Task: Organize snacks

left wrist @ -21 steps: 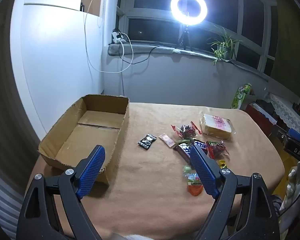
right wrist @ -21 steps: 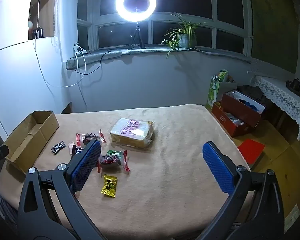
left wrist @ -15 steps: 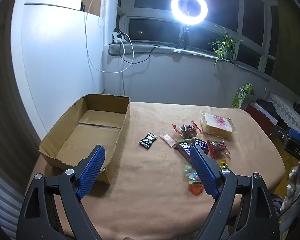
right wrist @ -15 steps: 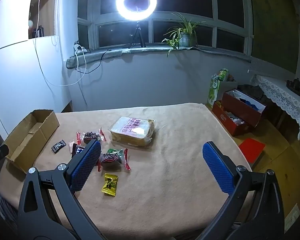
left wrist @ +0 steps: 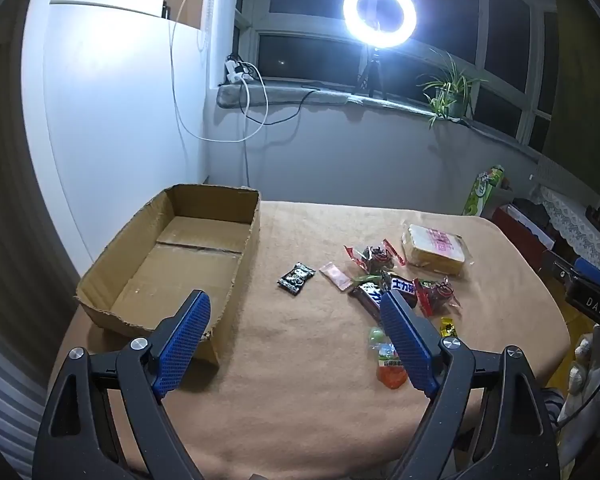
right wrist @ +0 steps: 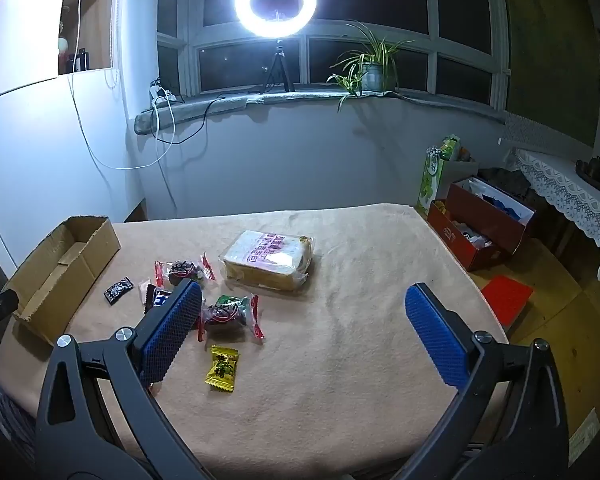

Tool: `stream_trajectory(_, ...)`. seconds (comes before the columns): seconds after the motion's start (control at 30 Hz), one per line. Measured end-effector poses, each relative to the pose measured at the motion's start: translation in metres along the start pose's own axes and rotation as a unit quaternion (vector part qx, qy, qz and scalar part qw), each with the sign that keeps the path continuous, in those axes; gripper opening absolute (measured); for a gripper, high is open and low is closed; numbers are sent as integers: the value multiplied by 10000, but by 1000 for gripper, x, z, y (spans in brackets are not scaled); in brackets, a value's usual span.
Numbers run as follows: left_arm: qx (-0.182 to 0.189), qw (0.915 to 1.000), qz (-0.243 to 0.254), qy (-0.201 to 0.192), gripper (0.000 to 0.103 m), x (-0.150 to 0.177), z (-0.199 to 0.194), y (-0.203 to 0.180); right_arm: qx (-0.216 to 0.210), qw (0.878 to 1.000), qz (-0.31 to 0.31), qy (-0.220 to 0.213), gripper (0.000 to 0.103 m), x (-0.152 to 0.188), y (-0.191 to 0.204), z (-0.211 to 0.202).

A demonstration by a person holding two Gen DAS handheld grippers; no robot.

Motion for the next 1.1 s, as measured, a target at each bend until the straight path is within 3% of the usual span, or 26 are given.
stream_trajectory(0.4,-27,10000,34,17,87,1,2,-3,-180,9997,126,130,103,4,-2,8)
stream_trajectory(1.1,-6,10000,24,7,87,2,1,-3,-135,9998,92,115,103,2,0,6)
Point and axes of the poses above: each gripper's, at about its wrist camera, not at the fingertips, and z roughly the way its jaws point, y to its left, x to its underside, the point moved 1 cm from there along z, roughly the way its jaws point, and after that the axes turned 9 degrees about -z, right-handed, at the moved point
